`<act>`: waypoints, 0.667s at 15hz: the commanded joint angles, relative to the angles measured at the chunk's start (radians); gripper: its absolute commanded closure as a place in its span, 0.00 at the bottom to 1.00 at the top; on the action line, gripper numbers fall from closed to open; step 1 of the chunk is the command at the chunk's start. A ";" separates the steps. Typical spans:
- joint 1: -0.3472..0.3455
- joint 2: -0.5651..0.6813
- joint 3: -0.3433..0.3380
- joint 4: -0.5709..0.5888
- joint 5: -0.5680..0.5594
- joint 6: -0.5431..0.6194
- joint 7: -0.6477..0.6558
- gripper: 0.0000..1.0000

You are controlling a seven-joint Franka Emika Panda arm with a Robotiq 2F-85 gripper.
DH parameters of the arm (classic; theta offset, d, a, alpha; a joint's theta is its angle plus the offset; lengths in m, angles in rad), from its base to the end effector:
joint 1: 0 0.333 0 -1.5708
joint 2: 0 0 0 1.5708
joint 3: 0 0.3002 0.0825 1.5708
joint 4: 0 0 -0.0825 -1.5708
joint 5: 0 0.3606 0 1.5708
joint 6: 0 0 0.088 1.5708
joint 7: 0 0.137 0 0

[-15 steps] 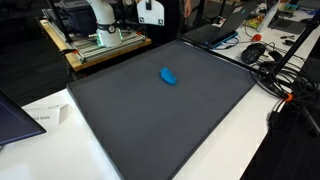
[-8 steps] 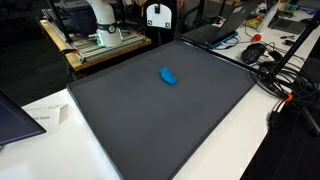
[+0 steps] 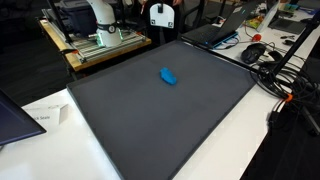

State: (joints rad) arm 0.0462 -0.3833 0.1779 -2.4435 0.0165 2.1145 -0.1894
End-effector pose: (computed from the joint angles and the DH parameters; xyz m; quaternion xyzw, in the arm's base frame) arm 0.4064 0.0937 0.4110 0.9800 0.1957 0.0248 0.0257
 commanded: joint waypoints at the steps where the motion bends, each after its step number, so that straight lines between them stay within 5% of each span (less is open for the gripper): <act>1: 0.059 0.103 0.063 0.114 -0.040 -0.049 0.221 0.99; 6: -0.016 0.267 0.258 0.290 -0.208 -0.132 0.626 0.99; 10: -0.009 0.442 0.337 0.467 -0.426 -0.275 0.940 0.99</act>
State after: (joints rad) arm 0.0377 -0.0919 0.4664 -2.1361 -0.2699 1.9633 0.5536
